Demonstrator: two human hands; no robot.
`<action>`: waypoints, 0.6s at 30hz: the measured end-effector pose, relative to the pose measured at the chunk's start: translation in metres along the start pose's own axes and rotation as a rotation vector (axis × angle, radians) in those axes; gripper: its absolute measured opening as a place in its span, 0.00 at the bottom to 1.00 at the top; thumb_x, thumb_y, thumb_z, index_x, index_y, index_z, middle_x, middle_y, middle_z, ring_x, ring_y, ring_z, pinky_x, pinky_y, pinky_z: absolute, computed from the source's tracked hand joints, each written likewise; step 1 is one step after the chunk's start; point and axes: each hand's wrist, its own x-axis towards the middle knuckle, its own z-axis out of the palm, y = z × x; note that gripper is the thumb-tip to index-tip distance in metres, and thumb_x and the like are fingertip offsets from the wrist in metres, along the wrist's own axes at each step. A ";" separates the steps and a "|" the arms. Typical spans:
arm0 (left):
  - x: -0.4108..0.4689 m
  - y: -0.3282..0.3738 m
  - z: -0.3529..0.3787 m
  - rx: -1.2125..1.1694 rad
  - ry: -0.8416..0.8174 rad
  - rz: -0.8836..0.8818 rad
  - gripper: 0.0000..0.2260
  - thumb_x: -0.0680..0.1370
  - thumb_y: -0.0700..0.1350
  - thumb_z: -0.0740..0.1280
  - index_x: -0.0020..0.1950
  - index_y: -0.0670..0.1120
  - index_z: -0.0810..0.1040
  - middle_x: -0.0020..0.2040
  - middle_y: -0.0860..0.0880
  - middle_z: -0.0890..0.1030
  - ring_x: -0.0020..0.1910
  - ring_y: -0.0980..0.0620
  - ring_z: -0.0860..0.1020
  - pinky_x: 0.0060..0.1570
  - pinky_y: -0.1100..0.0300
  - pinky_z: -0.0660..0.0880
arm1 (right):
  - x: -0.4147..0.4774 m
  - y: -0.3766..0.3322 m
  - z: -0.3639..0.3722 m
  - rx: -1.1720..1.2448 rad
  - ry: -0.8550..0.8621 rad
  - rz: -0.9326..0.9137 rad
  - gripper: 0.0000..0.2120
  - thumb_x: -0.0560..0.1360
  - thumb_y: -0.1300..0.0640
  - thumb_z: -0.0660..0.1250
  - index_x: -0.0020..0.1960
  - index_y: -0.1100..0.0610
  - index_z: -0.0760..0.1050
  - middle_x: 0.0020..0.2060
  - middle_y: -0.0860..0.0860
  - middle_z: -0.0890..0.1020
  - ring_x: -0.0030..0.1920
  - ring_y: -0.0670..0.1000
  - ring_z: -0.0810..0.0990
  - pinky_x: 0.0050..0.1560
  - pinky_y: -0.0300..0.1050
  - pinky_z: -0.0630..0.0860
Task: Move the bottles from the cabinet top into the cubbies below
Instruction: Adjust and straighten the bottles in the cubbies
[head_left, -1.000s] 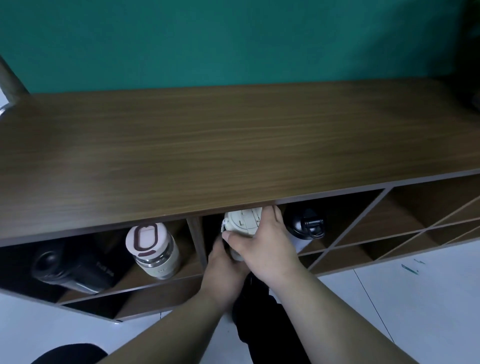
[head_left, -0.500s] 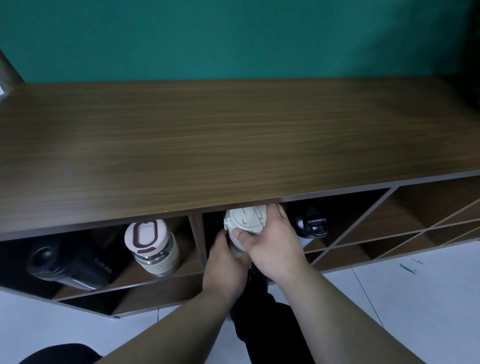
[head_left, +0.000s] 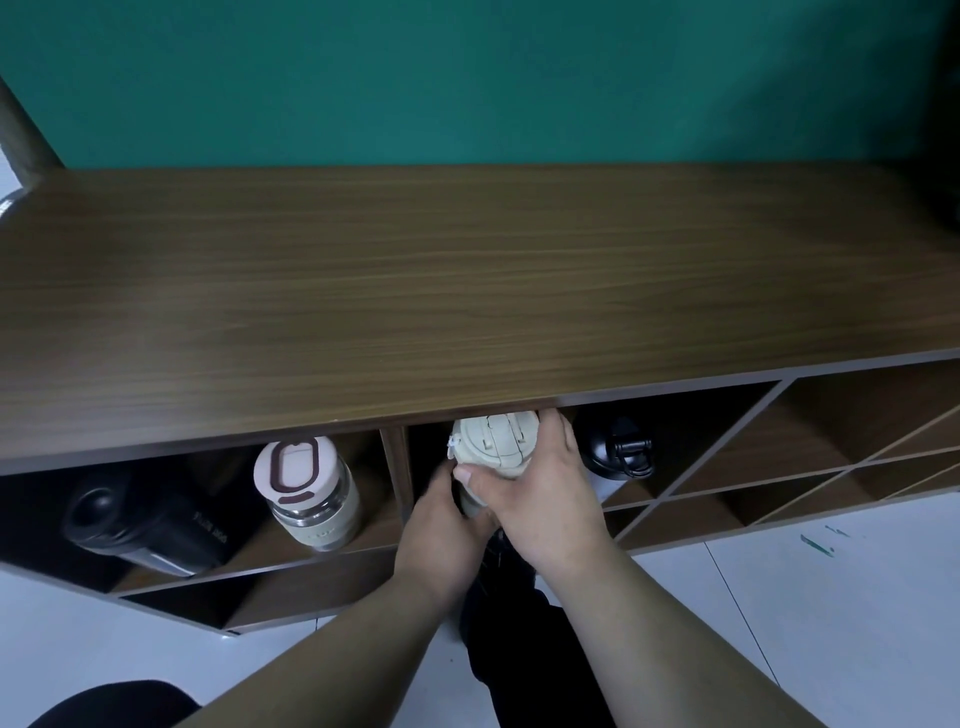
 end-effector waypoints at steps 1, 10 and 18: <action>-0.002 0.000 -0.002 0.005 -0.035 0.003 0.25 0.71 0.57 0.74 0.67 0.58 0.74 0.57 0.61 0.84 0.57 0.60 0.82 0.58 0.54 0.80 | -0.004 -0.002 -0.002 0.001 0.006 -0.008 0.34 0.62 0.40 0.79 0.61 0.47 0.67 0.59 0.42 0.72 0.63 0.46 0.74 0.61 0.48 0.76; -0.053 0.000 -0.081 0.284 -0.569 -0.130 0.17 0.70 0.53 0.64 0.57 0.52 0.79 0.46 0.46 0.85 0.35 0.54 0.78 0.29 0.56 0.78 | -0.078 -0.034 0.013 -0.124 0.050 -0.319 0.22 0.69 0.41 0.65 0.60 0.46 0.68 0.49 0.40 0.68 0.55 0.45 0.70 0.58 0.40 0.69; -0.067 -0.021 -0.159 0.116 -0.262 -0.269 0.18 0.67 0.54 0.64 0.52 0.51 0.83 0.40 0.50 0.84 0.36 0.52 0.77 0.33 0.59 0.75 | -0.083 -0.070 0.070 -0.158 -0.290 -0.341 0.28 0.75 0.41 0.63 0.73 0.47 0.65 0.68 0.42 0.69 0.70 0.46 0.69 0.67 0.41 0.67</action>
